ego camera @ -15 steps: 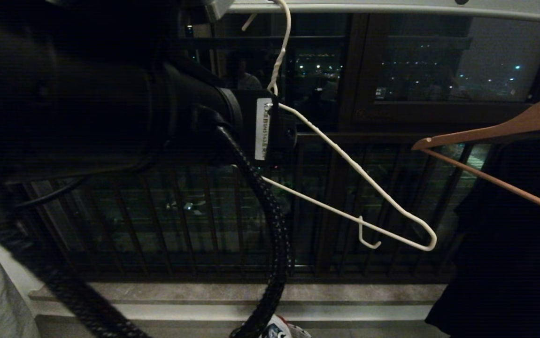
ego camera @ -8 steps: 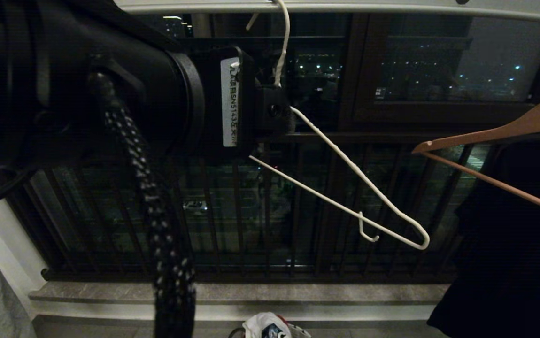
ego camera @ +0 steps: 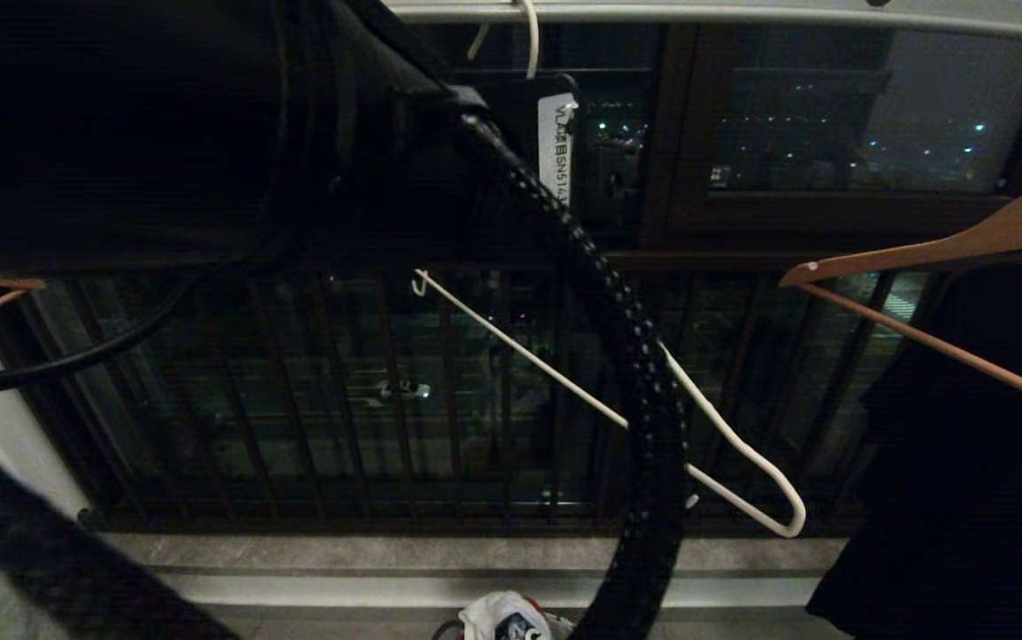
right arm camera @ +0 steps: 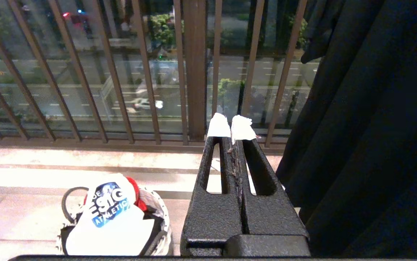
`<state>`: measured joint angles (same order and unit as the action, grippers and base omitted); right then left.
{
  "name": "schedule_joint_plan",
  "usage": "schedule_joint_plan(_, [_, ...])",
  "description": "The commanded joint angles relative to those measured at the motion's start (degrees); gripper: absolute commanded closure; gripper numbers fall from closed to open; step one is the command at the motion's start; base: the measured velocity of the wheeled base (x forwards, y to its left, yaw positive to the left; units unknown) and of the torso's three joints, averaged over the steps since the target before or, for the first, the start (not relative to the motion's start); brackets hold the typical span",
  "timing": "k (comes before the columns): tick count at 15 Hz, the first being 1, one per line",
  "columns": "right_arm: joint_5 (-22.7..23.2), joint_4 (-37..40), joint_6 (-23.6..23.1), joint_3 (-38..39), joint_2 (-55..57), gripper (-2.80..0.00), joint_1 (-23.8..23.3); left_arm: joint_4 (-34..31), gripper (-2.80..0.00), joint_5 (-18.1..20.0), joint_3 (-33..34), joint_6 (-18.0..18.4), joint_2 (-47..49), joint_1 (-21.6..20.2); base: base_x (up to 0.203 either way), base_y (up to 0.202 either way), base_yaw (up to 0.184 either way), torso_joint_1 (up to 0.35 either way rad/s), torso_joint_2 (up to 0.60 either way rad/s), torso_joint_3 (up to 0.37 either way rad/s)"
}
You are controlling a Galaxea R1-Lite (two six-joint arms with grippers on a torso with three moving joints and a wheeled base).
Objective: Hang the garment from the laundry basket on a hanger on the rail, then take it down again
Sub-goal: Pick up the clothes rack on the clothesline
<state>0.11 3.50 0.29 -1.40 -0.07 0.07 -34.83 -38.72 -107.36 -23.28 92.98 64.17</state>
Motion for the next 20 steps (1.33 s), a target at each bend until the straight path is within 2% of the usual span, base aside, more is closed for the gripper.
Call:
schedule_joint_plan(1, [0.05,0.02,-0.02,0.00,0.07,0.00,0.01,-0.24,-2.80,-0.78,-0.31,-0.09,1.98,-0.01,0.000,0.000,0.000,0.000,0.00,0.000])
schedule_joint_plan(8, [-0.02,0.02,-0.02,0.00,0.07,0.00,0.01,-0.06,-2.80,-0.74,-0.66,-0.24,4.52,-0.13,0.000,0.000,0.000,0.000,0.00,0.000])
schedule_joint_plan(11, [0.05,0.02,0.04,0.00,0.07,0.00,0.01,-0.06,-2.80,-1.01,-0.63,-2.21,5.74,-0.71,0.000,0.000,0.000,0.000,0.00,0.000])
schedule_joint_plan(14, [0.07,0.02,0.00,0.00,0.07,0.00,0.01,-0.07,-2.80,-4.32,1.03,-3.68,6.42,-1.81,0.000,0.000,0.000,0.000,0.00,0.000])
schedule_joint_plan(20, [-0.01,0.02,0.06,0.00,0.07,0.00,0.01,-0.06,-2.80,-4.52,2.77,-4.84,6.16,-1.94,0.000,0.000,0.000,0.000,0.00,0.000])
